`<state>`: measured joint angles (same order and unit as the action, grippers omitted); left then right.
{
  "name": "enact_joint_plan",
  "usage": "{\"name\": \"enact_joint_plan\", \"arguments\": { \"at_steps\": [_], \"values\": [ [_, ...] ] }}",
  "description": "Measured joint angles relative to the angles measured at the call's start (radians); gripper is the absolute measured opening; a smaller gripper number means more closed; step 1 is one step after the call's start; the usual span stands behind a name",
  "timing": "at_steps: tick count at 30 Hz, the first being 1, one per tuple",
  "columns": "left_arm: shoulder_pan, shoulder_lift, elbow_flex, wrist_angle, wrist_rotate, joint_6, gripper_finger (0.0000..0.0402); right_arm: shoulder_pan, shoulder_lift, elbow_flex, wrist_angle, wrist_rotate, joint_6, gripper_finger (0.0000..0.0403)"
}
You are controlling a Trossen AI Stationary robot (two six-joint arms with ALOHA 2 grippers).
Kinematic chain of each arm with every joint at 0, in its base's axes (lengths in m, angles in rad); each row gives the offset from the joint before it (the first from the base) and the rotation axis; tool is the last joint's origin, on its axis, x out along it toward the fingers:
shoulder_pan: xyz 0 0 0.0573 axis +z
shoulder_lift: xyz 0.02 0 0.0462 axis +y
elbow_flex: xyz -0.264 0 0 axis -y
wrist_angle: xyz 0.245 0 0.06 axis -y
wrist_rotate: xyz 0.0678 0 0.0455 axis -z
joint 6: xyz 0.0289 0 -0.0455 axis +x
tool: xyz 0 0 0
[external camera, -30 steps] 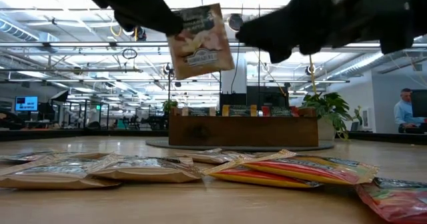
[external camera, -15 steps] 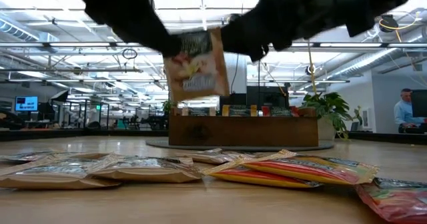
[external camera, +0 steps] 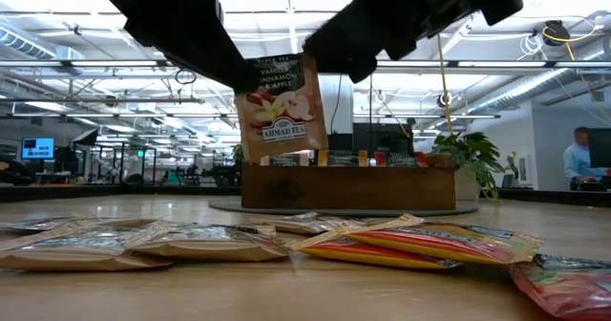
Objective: Pick & Place Tea
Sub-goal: Put the brown tea bag into the left slot of the wooden organizer
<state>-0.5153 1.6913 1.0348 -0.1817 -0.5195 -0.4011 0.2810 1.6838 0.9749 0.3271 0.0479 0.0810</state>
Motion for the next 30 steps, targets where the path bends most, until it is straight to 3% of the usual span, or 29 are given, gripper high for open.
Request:
{"name": "enact_joint_plan", "arguments": {
  "at_steps": [11,17,23,30],
  "values": [
    [0.018,0.000,0.000,0.002,0.004,0.006,0.0000,-0.005,0.073,0.000,0.061,0.002,-0.017,0.0128],
    [0.018,0.000,0.000,-0.001,0.010,0.004,0.0000,-0.006,0.079,0.000,0.080,0.000,-0.044,0.0083],
    [0.018,0.000,0.000,0.000,0.019,0.005,0.0001,-0.006,0.081,0.000,0.081,-0.051,-0.097,0.0008],
    [0.009,0.000,0.000,-0.003,0.023,0.015,0.0032,-0.021,0.081,-0.001,0.134,-0.049,-0.091,0.0001]
  ]
}}
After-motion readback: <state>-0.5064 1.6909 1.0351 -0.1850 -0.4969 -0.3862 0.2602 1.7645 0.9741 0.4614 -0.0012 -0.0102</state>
